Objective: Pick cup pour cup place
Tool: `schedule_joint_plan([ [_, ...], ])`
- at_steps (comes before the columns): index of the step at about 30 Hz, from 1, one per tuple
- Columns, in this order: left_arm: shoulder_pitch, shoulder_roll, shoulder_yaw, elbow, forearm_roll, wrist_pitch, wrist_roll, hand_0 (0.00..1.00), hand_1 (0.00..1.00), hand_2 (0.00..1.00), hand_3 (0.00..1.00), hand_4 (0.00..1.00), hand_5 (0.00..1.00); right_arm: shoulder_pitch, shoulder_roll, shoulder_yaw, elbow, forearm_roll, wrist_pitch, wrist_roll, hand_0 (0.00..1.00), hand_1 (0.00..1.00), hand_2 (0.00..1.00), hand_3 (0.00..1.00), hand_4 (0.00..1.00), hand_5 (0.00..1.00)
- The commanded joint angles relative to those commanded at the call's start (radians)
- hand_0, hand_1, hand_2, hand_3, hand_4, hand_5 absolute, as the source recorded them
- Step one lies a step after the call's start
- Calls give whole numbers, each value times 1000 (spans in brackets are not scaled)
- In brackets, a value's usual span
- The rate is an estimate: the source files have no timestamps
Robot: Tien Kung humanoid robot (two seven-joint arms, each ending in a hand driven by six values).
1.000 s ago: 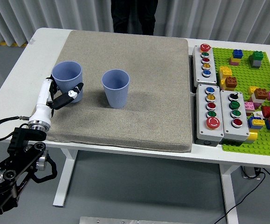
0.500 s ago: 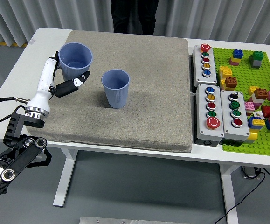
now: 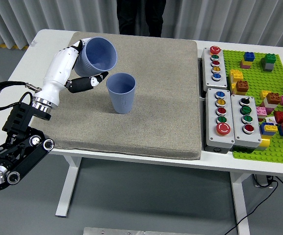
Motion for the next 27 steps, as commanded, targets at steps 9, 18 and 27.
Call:
schedule_joint_plan([
  [9, -53, 28, 39, 87, 89, -2, 17, 583, 552, 584, 631, 659, 130, 1, -1, -6, 0, 7, -1, 0, 691, 659, 584, 593, 2, 84],
  [18, -69, 48, 72, 114, 207, 2, 39, 583, 552, 583, 630, 658, 131, 0, -1, -8, 0, 8, -1, -1, 691, 659, 583, 592, 2, 85],
  [27, -90, 77, 112, 112, 306, 12, 68, 584, 552, 582, 629, 658, 134, -4, -1, -7, 0, 5, 0, -2, 691, 659, 583, 592, 2, 85],
])
